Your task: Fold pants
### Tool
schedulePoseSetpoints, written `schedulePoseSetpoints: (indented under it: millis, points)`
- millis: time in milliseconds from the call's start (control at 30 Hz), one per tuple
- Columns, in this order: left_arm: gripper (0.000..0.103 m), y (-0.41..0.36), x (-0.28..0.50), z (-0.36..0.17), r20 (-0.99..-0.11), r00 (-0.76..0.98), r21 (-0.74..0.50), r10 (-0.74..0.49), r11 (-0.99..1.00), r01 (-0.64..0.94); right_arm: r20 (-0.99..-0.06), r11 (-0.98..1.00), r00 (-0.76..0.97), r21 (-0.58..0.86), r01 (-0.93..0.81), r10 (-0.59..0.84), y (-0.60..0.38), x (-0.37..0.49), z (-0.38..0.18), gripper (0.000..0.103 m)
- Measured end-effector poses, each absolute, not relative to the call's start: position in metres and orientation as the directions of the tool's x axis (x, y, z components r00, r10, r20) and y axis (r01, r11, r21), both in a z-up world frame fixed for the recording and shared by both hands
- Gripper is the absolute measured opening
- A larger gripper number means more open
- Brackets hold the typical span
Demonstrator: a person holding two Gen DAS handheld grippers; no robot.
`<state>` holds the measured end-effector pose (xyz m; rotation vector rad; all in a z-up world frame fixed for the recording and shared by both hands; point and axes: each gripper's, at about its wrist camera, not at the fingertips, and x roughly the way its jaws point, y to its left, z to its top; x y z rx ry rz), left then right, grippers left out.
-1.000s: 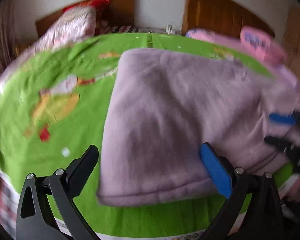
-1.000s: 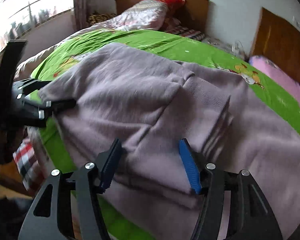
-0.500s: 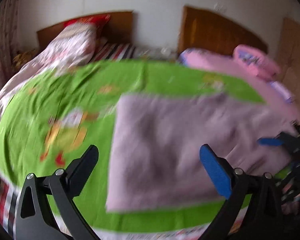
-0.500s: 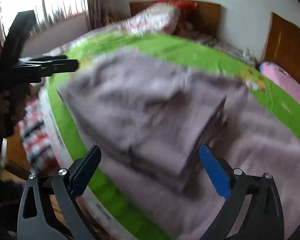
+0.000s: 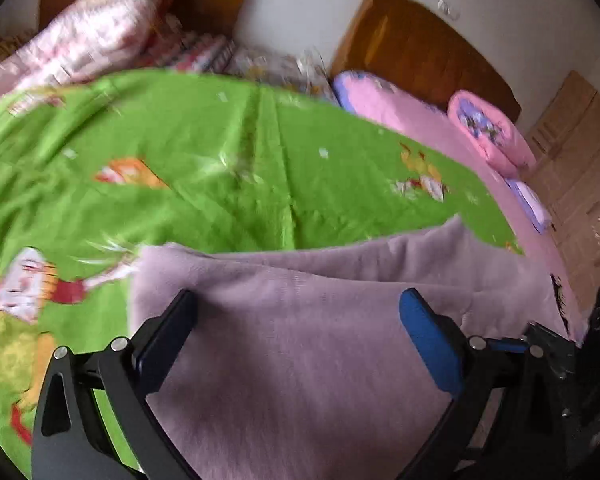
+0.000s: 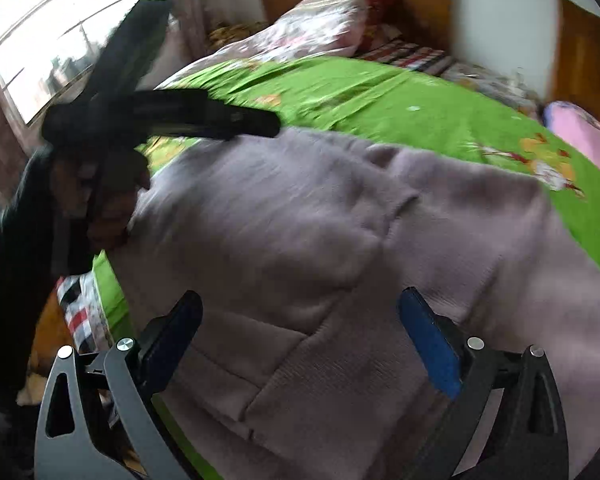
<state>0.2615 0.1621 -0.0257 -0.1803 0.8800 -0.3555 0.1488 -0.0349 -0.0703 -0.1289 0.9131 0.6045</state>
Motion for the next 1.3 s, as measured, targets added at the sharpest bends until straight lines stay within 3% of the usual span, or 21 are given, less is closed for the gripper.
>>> schedulePoseSetpoints:
  millis: [100,267,333,400,567,667,767,933,1133,1200,1300]
  points:
    - [0.101,0.161,0.243,-0.016,-0.693,0.636,-0.252,-0.338,0.941,0.225,-0.745,0.811,0.465,0.169,-0.561,0.477,-0.041,0.135,-0.058,0.096]
    - [0.101,0.153,0.256,-0.042,-0.782,0.58,-0.193,-0.228,0.973,0.123,-0.8,0.825,0.445,0.106,-0.555,0.402,-0.037,0.129,-0.082,0.096]
    - [0.101,0.148,0.25,-0.03,-0.761,0.623,-0.143,-0.182,0.983,0.113,-0.79,0.839,0.457,0.128,-0.529,0.409,-0.046,0.12,-0.068,0.096]
    - [0.101,0.135,0.229,-0.01,-0.705,0.7,-0.06,-0.114,0.993,0.101,-0.713,0.846,0.525,0.182,-0.501,0.465,-0.079,0.097,-0.042,0.096]
    - [0.101,0.081,0.165,0.025,-0.603,0.745,-0.093,-0.286,0.953,0.29,-0.487,0.871,0.744,0.413,-0.265,0.457,-0.229,0.024,-0.005,0.096]
    - [0.101,0.034,0.139,0.025,-0.595,0.712,-0.115,-0.373,0.916,0.384,-0.439,0.811,0.813,0.582,-0.068,0.383,-0.324,-0.02,-0.021,0.096]
    - [0.101,-0.022,0.119,0.021,-0.613,0.63,-0.137,-0.478,0.849,0.51,-0.463,0.705,0.83,0.698,0.126,0.311,-0.394,-0.055,-0.051,0.097]
    - [0.101,-0.126,0.081,0.004,-0.675,0.509,-0.02,-0.534,0.703,0.711,-0.427,0.483,0.801,0.852,0.202,0.419,-0.439,-0.059,-0.1,0.097]
    - [0.101,-0.217,0.044,-0.026,-0.723,0.415,0.097,-0.553,0.513,0.853,-0.444,0.48,0.781,0.851,0.214,0.439,-0.444,-0.028,-0.098,0.097]
    - [0.101,-0.237,0.049,-0.036,-0.743,0.38,0.08,-0.551,0.491,0.868,-0.542,0.528,0.74,0.795,0.299,0.397,-0.448,-0.017,-0.095,0.099]
    - [0.101,-0.262,0.058,-0.047,-0.769,0.294,0.004,-0.567,0.457,0.89,-0.58,0.555,0.726,0.764,0.329,0.368,-0.446,-0.003,-0.094,0.099]
